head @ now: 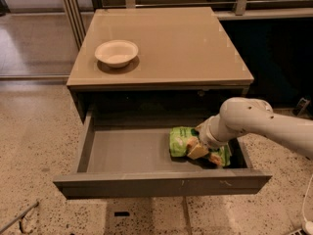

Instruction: Pick green rice chip bag from top drawer and place on counter

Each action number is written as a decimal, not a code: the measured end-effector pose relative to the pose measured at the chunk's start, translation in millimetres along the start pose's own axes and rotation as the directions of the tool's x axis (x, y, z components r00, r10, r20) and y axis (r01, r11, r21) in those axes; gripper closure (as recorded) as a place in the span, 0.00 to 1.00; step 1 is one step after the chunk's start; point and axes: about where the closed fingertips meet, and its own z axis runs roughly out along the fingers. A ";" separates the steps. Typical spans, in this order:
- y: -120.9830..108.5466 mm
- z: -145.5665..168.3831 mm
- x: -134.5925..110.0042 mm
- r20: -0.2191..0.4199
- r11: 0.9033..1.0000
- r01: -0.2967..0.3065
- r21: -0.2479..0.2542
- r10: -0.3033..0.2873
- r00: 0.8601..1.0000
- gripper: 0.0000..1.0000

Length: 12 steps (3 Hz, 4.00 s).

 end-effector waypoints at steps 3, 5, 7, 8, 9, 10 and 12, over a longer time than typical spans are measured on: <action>8.5 -101.3 -49.5 0.019 0.996 0.082 -0.023 -0.082 0.996 1.00; 7.1 -140.9 -61.2 -0.001 0.994 0.106 -0.003 -0.106 0.994 1.00; 10.6 -209.2 -109.9 -0.010 0.986 0.167 0.008 -0.166 0.986 1.00; 5.7 -251.3 -132.3 -0.043 0.978 0.205 0.031 -0.203 0.978 1.00; 6.3 -253.9 -133.7 -0.044 0.978 0.207 0.027 -0.206 0.978 1.00; -1.5 -250.3 -132.8 -0.049 0.975 0.218 0.049 -0.216 0.975 1.00; -67.6 -243.1 -148.9 -0.033 0.950 0.262 0.169 -0.261 0.965 1.00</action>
Offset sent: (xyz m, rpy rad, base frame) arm -0.0268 0.0168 0.1240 0.0270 -0.0029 0.1145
